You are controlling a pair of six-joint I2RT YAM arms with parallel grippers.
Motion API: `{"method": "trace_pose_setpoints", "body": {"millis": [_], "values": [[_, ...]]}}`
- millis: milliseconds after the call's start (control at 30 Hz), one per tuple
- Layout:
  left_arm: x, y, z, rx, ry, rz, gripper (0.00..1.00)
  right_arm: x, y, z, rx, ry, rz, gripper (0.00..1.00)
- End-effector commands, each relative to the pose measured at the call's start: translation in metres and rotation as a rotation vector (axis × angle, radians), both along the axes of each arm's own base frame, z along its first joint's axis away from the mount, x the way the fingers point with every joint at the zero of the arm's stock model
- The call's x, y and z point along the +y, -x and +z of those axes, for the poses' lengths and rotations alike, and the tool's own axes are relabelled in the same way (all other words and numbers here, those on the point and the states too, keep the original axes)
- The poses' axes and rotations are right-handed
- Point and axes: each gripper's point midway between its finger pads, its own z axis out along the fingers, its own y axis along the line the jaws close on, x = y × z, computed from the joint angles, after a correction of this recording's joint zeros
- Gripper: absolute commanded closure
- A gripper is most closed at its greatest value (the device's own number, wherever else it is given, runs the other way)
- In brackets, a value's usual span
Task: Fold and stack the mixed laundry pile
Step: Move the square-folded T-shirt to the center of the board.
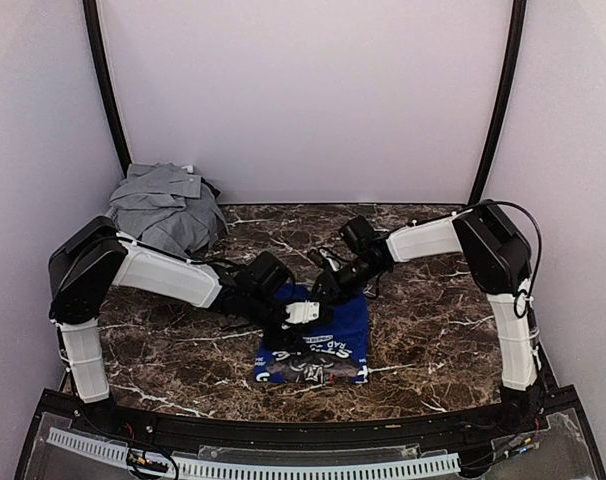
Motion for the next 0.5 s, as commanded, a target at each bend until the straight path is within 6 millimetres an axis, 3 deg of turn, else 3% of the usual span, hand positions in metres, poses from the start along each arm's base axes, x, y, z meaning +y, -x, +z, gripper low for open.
{"method": "trace_pose_setpoints", "body": {"millis": [0,133,367,467], "values": [[0.02,0.047,0.008,0.032,-0.028,0.027,0.63,-0.008,0.057,-0.014,0.059,0.073,0.0,0.66],[0.03,0.061,0.02,0.017,-0.01,0.051,0.62,-0.013,0.074,0.0,0.046,0.062,-0.014,0.64],[0.019,0.07,0.037,-0.003,-0.011,0.011,0.66,-0.002,0.054,0.034,-0.04,0.054,0.008,0.63],[0.019,0.069,0.038,-0.011,-0.016,0.01,0.69,-0.001,0.049,0.036,-0.057,0.069,0.015,0.64]]}}
